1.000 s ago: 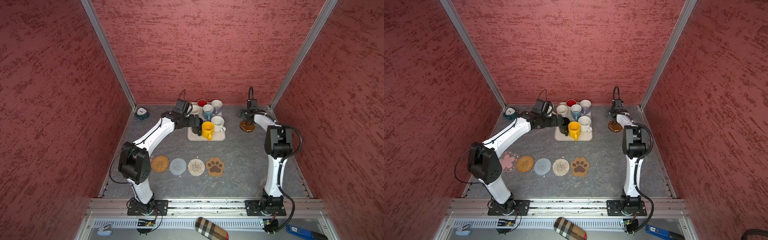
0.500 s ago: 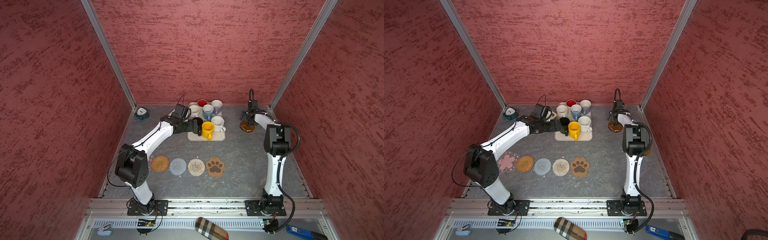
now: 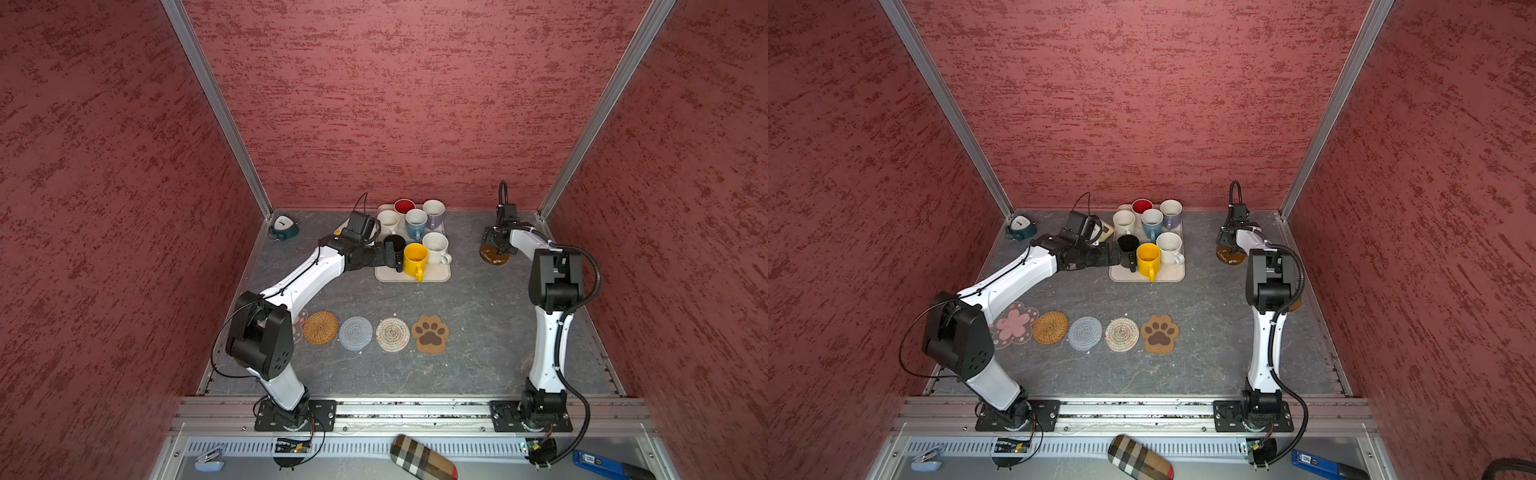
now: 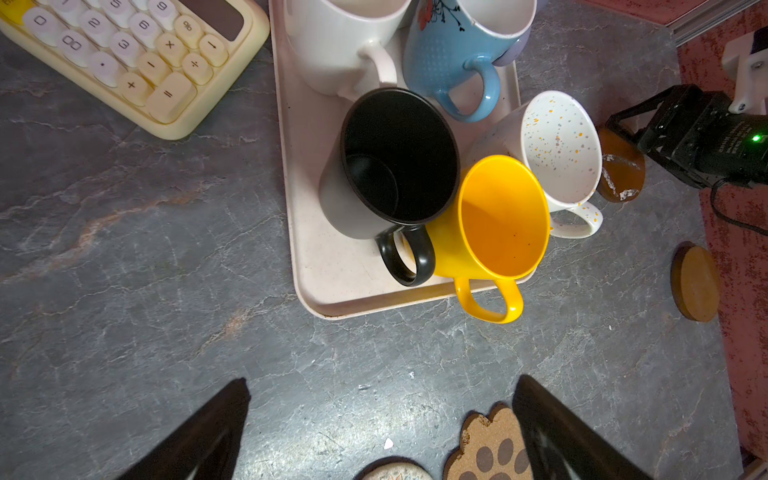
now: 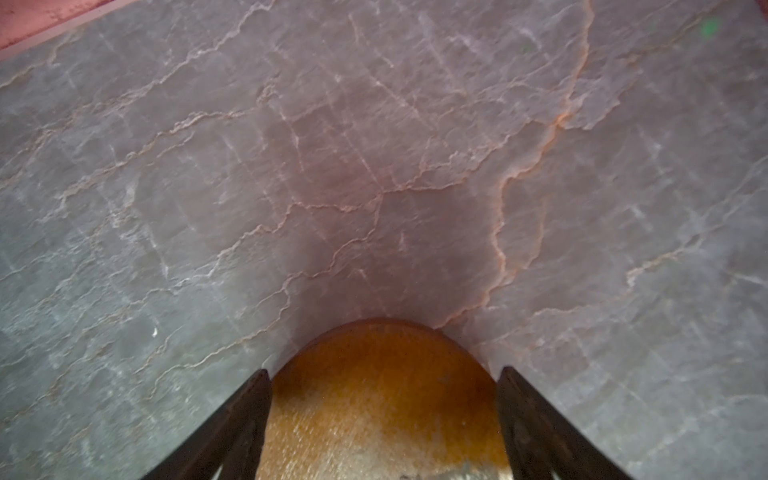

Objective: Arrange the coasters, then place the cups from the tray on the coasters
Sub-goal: 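Lower right gripper onto the glossy brown coaster and pinch its edge, then drag the glossy brown coaster with right gripper toward the robot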

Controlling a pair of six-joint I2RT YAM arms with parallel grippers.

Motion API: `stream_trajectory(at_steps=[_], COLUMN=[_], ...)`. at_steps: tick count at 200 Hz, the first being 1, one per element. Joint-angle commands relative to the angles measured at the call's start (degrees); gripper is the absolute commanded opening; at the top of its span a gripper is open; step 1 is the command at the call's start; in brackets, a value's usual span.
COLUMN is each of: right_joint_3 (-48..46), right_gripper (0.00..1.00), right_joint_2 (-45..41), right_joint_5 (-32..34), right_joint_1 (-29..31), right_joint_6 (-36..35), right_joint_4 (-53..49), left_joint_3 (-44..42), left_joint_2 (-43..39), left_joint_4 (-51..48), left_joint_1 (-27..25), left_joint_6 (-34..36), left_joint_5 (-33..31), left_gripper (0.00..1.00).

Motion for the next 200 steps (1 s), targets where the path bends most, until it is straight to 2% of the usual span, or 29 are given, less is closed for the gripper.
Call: stream_trajectory(at_steps=[1, 143, 200], right_joint_3=[-2.2, -15.1, -10.1], right_gripper=[0.85, 0.83, 0.85], right_joint_2=[-2.0, -9.3, -8.2], right_joint_5=[-1.2, -4.5, -4.4], right_joint_1=[-0.3, -0.2, -0.3], right_joint_6=[-0.2, 0.1, 0.6], right_joint_4=[-1.0, 3.8, 2.2], left_joint_3=[-0.9, -8.6, -11.7], left_joint_2=[-2.1, -8.2, -11.5], left_joint_4=[1.3, 4.0, 3.8], left_joint_1=[-0.1, -1.8, -2.3], left_joint_6=[-0.6, -2.7, -3.4], left_joint_5=[0.7, 0.4, -0.5], left_gripper=[1.00, 0.99, 0.99])
